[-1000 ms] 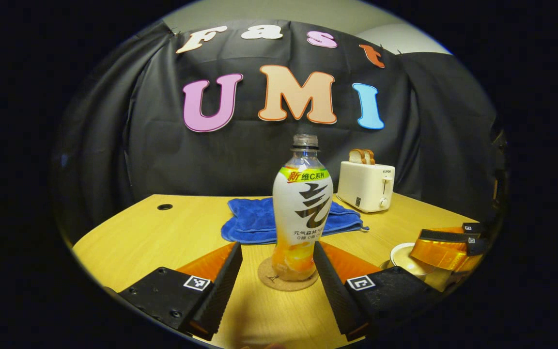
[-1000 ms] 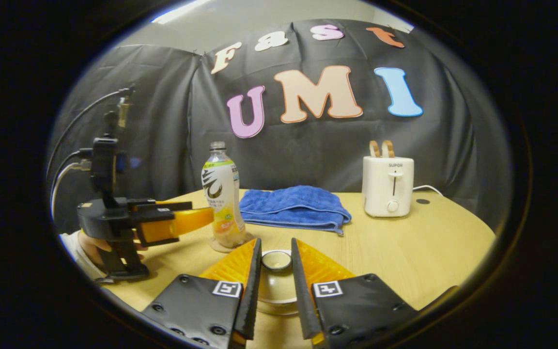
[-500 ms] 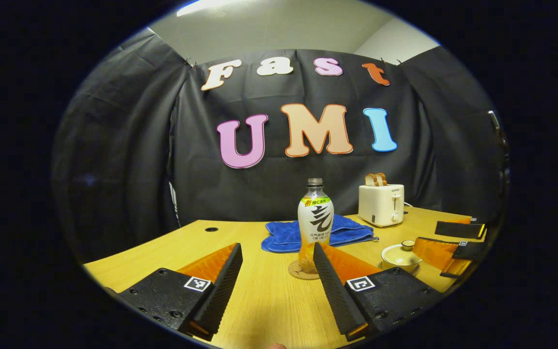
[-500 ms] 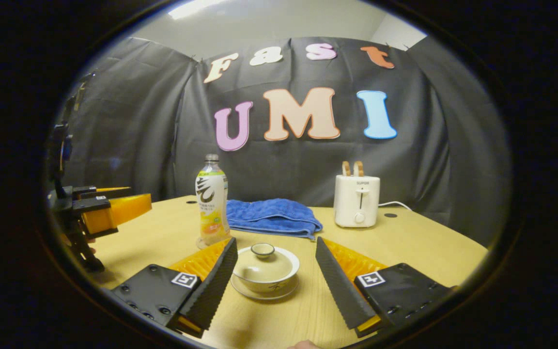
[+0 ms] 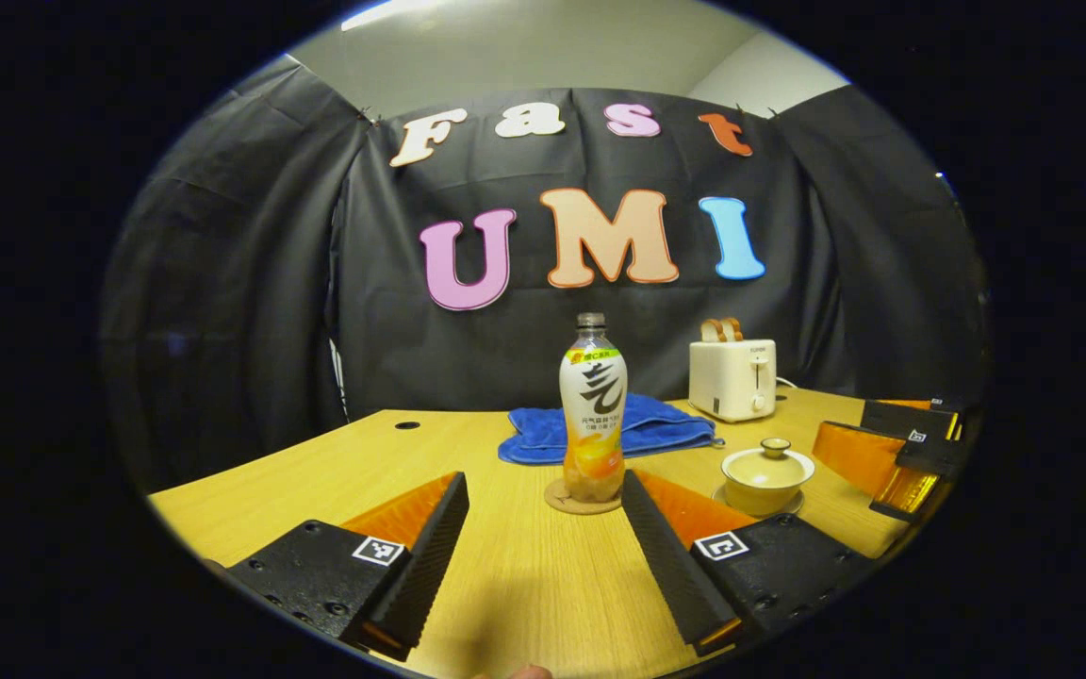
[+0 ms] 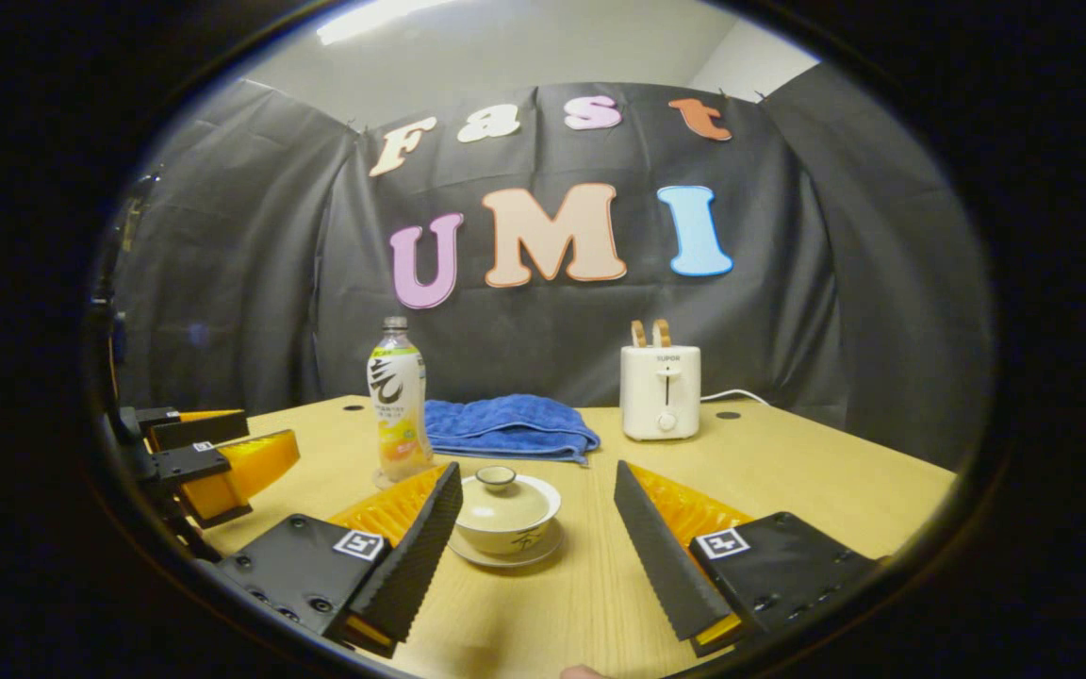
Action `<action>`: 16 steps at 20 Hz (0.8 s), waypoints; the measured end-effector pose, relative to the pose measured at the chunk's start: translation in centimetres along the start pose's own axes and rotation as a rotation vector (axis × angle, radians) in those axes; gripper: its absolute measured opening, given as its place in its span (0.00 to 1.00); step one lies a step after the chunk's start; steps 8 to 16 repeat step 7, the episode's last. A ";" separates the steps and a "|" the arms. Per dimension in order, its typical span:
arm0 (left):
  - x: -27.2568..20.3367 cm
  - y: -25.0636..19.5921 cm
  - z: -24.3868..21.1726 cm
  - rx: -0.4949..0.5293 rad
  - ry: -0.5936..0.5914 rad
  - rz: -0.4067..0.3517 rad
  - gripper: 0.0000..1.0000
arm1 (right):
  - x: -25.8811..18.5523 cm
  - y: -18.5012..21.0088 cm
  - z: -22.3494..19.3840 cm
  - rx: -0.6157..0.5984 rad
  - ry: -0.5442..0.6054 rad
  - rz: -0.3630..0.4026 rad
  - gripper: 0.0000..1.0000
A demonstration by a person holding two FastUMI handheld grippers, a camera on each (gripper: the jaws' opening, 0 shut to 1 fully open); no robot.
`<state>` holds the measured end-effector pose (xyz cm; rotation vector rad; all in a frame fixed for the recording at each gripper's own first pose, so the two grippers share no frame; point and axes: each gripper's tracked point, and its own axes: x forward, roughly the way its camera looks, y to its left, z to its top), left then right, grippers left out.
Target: Open the teacup lid with one hand, grasp the water bottle and pour water into the teacup with the other hand; after pouring, place the water bottle on the coaster and then close the teacup lid.
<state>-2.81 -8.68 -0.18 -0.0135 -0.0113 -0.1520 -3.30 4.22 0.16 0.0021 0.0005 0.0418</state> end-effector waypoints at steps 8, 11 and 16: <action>0.0 0.7 -0.1 -0.001 0.008 0.040 0.96 | 0.0 -0.1 0.0 0.000 0.000 -0.016 1.00; 0.0 0.7 -0.1 -0.001 0.008 0.040 0.96 | 0.0 -0.1 0.0 0.000 0.000 -0.016 1.00; 0.0 0.7 -0.1 -0.001 0.008 0.040 0.96 | 0.0 -0.1 0.0 0.000 0.000 -0.016 1.00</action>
